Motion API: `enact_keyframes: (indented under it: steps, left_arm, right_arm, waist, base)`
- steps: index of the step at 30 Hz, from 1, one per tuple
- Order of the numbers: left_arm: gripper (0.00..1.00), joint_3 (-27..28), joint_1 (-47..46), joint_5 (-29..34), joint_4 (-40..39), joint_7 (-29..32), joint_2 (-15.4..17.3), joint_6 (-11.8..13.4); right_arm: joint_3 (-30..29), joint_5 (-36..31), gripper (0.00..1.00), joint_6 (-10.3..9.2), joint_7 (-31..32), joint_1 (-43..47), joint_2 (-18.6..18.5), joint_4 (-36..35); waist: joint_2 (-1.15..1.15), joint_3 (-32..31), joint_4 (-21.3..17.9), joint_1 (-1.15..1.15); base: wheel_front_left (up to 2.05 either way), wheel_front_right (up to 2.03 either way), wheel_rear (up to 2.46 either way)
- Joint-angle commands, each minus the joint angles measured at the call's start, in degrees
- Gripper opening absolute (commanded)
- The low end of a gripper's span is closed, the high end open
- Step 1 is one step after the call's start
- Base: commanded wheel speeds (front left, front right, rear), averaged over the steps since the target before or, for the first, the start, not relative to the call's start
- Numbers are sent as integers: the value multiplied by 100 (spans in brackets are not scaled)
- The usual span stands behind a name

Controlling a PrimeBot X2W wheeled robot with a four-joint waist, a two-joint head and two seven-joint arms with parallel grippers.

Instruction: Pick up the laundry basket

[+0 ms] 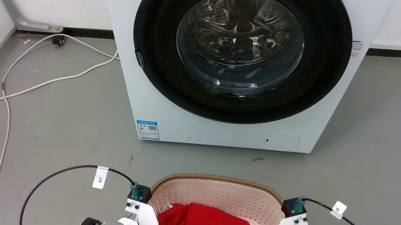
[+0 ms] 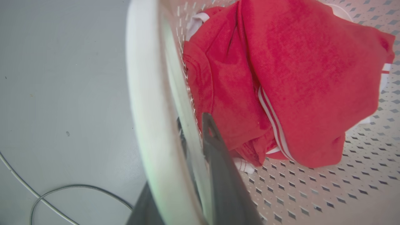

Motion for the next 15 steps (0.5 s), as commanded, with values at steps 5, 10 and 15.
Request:
enact_keyframes:
  steps: [5,10,15]
  left_arm:
    - [0,-99,-99,-87,-5,-97,-17,-52]
    - [0,-176,-120,-180,19,-119,-18,-52]
    - [0,-257,-145,-257,39,-148,-22,-52]
  right_arm:
    - [213,139,0,64,-50,-19,-16,3]
    - [330,276,0,64,-67,-29,-44,12]
    - [442,395,0,64,-92,-38,-59,21]
  waist:
    - [0,6,-20,0]
    - [0,1,-26,0]
    - [0,-4,-31,0]
  base:
    - [0,0,0]
    - [0,0,0]
    - [0,0,0]
